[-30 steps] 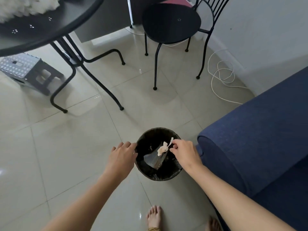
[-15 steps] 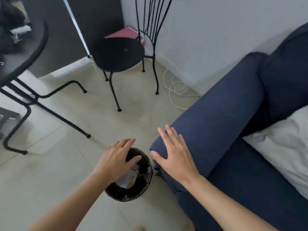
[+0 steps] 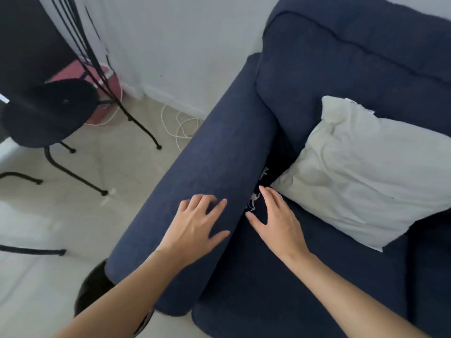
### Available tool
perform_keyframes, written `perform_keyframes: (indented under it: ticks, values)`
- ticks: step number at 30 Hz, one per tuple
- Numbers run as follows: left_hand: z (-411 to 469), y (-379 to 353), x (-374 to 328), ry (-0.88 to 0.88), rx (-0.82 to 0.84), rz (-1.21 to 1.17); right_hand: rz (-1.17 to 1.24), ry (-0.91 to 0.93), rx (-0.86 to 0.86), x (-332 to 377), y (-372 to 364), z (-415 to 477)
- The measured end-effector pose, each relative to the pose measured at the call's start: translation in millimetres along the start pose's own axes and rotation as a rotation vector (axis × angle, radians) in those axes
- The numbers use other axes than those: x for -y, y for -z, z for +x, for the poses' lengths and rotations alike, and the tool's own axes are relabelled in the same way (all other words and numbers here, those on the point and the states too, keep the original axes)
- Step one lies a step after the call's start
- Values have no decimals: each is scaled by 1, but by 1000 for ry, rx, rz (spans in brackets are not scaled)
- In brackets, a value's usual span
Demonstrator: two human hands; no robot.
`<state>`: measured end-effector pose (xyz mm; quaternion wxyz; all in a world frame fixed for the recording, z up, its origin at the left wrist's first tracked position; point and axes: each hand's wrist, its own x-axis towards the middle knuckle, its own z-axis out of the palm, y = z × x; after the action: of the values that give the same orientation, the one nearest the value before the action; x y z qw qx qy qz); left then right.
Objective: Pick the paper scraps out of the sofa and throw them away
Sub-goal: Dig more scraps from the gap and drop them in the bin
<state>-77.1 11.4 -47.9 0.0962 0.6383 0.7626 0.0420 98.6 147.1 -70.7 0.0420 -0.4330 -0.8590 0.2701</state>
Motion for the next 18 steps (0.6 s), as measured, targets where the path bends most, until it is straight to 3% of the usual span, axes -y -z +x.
perform_keyframes:
  ticks: [6, 13, 18]
  values:
    - [90, -49, -45, -208, 191, 242, 94, -251, 88, -81, -8, 61]
    - [172, -113, -73, -217, 467, 699, 212, -310, 164, -112, -61, 151]
    - [208, -162, -76, -210, 586, 881, 175, -360, 251, -123, -85, 206]
